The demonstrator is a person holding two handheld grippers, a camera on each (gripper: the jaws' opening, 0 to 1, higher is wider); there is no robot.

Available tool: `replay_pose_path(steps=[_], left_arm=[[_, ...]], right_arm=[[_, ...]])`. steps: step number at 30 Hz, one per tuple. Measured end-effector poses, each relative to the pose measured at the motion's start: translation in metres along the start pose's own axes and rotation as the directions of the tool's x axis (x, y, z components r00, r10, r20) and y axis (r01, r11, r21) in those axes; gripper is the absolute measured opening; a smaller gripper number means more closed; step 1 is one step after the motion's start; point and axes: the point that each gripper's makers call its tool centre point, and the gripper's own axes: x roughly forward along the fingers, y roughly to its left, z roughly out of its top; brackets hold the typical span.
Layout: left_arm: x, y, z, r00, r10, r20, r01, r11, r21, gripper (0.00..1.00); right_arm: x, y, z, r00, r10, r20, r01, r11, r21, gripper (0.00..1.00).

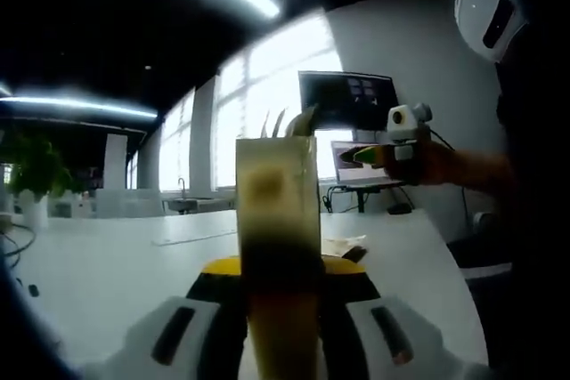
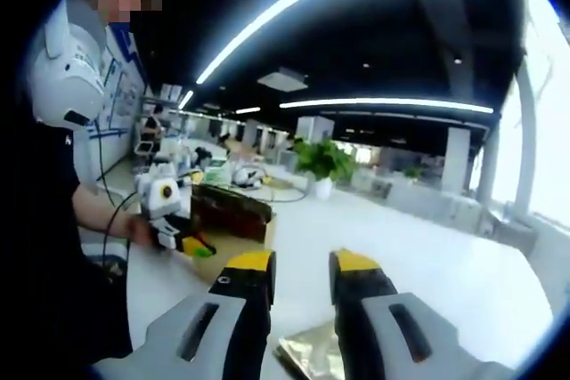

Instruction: Extract single mask from mask box in order stack masks on table

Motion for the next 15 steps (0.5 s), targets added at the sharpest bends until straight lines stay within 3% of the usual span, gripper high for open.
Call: replay_pose_path(steps=[15], left_arm=[[0.000,0.000,-0.001,1.000,0.000,-0.003,0.000,1.000,0.014,0.32]], right_arm=[[0.027,0.011,0.035,0.996,0.094,-0.014,-0.095,0.988,-0.119,0.21]])
